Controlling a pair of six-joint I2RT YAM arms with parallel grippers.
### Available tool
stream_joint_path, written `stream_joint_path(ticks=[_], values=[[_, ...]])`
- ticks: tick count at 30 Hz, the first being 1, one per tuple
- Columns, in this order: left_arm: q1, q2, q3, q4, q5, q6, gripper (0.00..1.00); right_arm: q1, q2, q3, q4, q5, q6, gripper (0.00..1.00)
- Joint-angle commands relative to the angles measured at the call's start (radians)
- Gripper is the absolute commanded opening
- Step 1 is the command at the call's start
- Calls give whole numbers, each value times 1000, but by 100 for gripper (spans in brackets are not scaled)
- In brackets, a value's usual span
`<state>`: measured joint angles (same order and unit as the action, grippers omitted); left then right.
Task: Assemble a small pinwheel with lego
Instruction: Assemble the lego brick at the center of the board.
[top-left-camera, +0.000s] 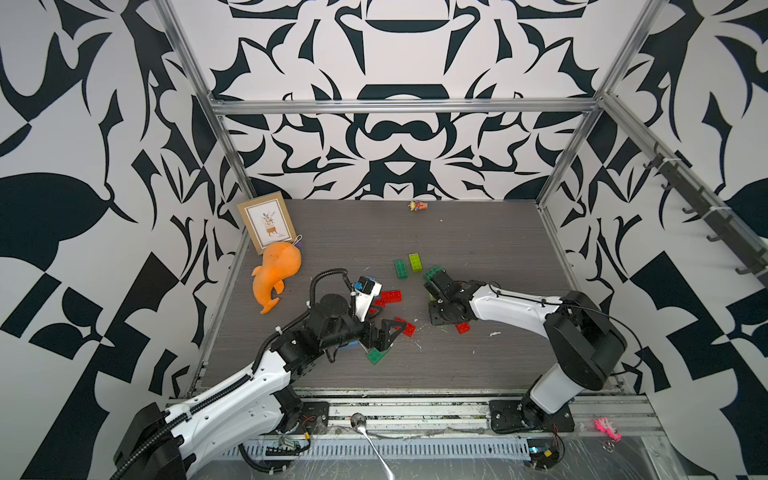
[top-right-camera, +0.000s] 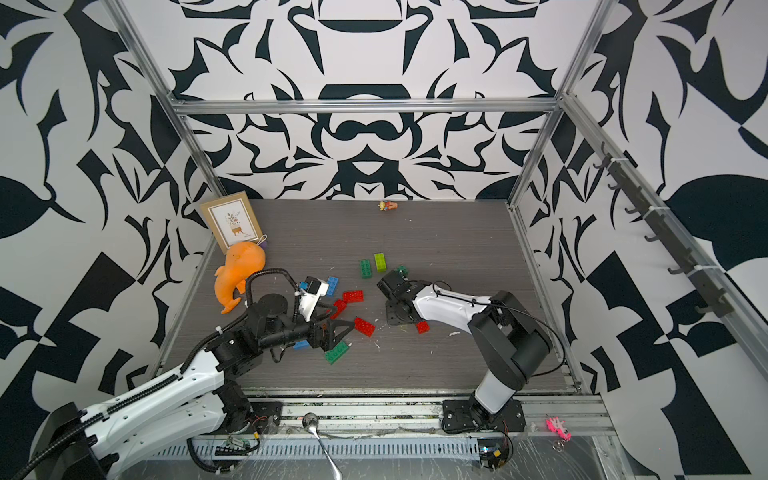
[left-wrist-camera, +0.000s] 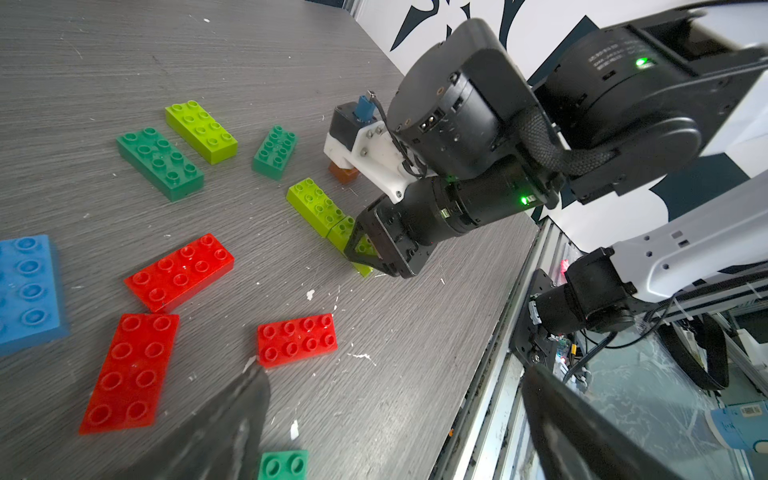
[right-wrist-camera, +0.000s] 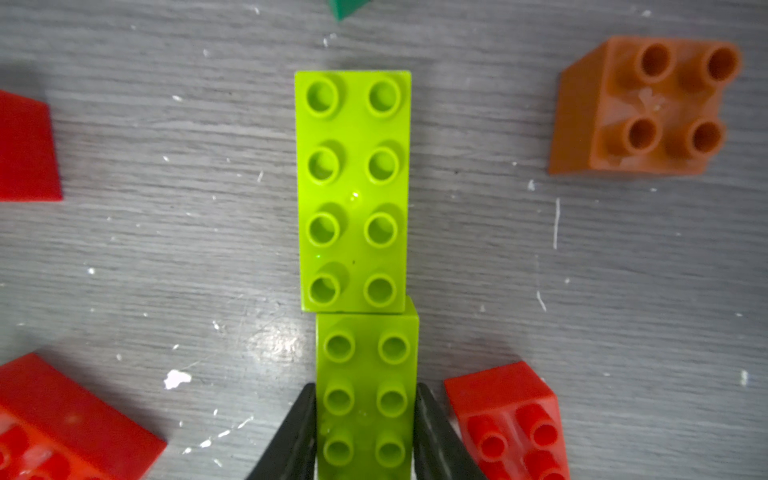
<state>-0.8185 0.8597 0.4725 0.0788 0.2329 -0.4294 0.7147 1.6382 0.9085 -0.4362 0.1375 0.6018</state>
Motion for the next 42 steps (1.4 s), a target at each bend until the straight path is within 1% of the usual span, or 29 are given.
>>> stream_joint_path(ticks=[1,11,18,20,24,27,32,33,36,39,41,42], values=[[-1,-4,-12,16,12,-7,99,-4,4,36,-3,1,-5,38],[-1,-8,-13,14,13,-7,99,-4,29,52,-7,1,-5,38],[-1,-8,-12,13,13,-7,99,-6,31,58,-13,6,-4,42],[-1,-10,-13,13,12,-6,99,-5,28,62,-17,7,-4,45],[-1,-10,-14,13,11,-8,99,-6,20,73,-21,-2,-14,55],[-1,-10,-12,13,12,-7,99,-6,-2,82,-19,-25,-31,66],[-1,-13,-13,12,6,-7,99,-16,-78,110,-65,-49,-78,80],[-1,-14,-15,13,4,-7,99,-20,-101,113,-79,-45,-89,81],[-1,-8,-15,18,5,-15,99,-52,-208,97,-114,-47,-116,82],[-4,11,-7,38,31,-48,99,-122,-323,29,-131,-67,-122,81],[-30,29,-14,91,52,-81,99,-172,-387,-35,-132,-96,-118,79],[-55,42,-18,121,42,-92,99,-187,-408,-62,-128,-108,-114,78]])
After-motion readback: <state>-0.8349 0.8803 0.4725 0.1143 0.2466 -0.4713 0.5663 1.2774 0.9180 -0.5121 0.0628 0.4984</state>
